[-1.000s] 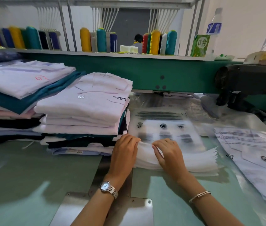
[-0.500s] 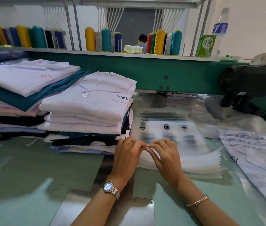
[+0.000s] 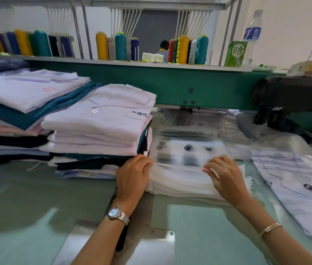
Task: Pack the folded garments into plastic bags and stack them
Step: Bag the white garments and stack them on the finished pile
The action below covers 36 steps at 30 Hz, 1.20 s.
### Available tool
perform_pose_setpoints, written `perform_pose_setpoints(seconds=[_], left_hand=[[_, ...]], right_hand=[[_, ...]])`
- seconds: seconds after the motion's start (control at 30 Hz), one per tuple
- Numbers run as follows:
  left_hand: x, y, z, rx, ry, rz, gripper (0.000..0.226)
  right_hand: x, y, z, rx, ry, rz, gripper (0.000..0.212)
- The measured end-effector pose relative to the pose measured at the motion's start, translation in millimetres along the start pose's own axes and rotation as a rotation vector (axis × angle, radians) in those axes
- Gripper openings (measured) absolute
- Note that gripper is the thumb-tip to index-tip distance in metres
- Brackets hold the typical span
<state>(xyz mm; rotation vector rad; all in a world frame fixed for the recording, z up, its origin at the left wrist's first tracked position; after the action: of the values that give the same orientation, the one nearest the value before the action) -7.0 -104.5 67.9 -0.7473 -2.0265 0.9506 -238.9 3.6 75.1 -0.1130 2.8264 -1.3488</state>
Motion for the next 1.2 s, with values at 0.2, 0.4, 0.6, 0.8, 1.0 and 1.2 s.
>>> perform_pose_setpoints(seconds=[0.2,0.4,0.6,0.8,1.0,1.2], left_hand=[[-3.3,0.1,-0.8,-0.007,-0.024,-0.053,0.006],[-9.2,1.2,-1.7,0.012,-0.048,-0.089,0.006],[-12.6,0.3,-5.8,0.032,-0.055,-0.144,0.007],[-14.4,2.3,-4.0,0.027,-0.033,-0.159,0.006],[-14.8,2.9,-1.0,0.004,-0.022,-0.161,0.005],[-15.4,4.1,-0.6,0.0,-0.005,-0.166,0.005]], right_hand=[[38.8,29.4,-27.2,-0.017,0.101,-0.016,0.006],[68.1,43.9,-45.8,-0.017,0.168,0.057,0.011],[88.5,48.2,-58.7,-0.048,0.222,0.107,0.013],[85.4,33.1,-48.6,-0.399,0.436,0.178,0.011],[26.2,1.0,-29.7,-0.46,0.47,0.121,0.034],[-12.2,-16.7,24.0,-0.566,-0.085,0.102,0.027]])
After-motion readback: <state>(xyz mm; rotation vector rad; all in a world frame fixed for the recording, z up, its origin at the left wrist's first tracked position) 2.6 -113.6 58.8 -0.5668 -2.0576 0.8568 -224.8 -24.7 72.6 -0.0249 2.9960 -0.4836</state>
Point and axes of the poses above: each hand's wrist, its own y-axis away from the middle knuckle, its own z-axis out of the palm, x = y × z, the point moved 9 cm from there along -y, towards the middle knuckle, and after that the axes turned 3 degrees about x, right-handed, at the moved point
